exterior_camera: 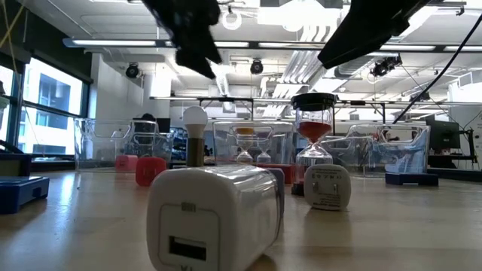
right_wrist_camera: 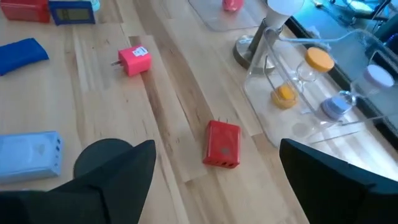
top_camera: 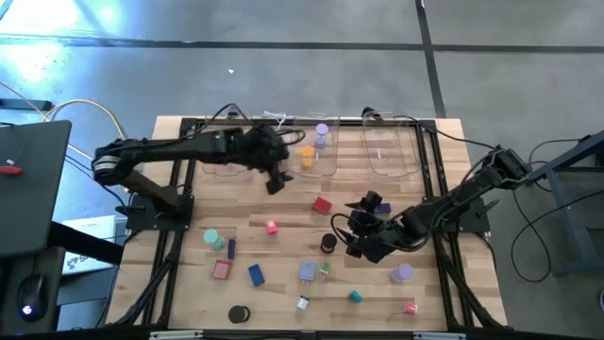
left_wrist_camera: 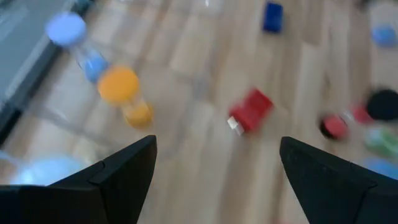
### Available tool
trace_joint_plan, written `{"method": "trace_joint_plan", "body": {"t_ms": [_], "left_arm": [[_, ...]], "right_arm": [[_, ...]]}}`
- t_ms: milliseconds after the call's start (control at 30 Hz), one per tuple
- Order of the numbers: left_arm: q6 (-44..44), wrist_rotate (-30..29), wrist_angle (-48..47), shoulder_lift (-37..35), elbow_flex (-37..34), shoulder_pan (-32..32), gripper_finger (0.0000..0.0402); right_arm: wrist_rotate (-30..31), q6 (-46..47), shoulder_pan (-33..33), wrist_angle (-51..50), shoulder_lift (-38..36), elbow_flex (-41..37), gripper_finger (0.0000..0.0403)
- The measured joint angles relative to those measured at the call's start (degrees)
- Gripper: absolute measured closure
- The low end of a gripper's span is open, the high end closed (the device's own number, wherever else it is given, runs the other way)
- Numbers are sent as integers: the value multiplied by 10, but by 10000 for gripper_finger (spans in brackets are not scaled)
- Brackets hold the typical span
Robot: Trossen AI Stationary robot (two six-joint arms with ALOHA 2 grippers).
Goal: Pick & Place Office items
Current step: Put the top red charger adapter into the left transparent bin
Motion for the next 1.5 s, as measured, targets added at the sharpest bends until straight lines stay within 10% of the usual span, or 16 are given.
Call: {"method": "trace_joint_plan", "body": {"t_ms": [333,667,1067,1500], "left_arm": [[-53,-4,-169,-74,-1,-95,69],[-45,-14,-167,-145,-26,-151,69],[-59,-5,-102,-250,-125,-153,69],[-78,0,-7,-289,-222,-153,69]], "right_arm": [[-5,-88,-16,70,0,0,70],[17,-92,-65,23,0,0,70],[-215,-52,-188,-52,32,0,70],[-169,-91,-187,46,171,0,70]]}}
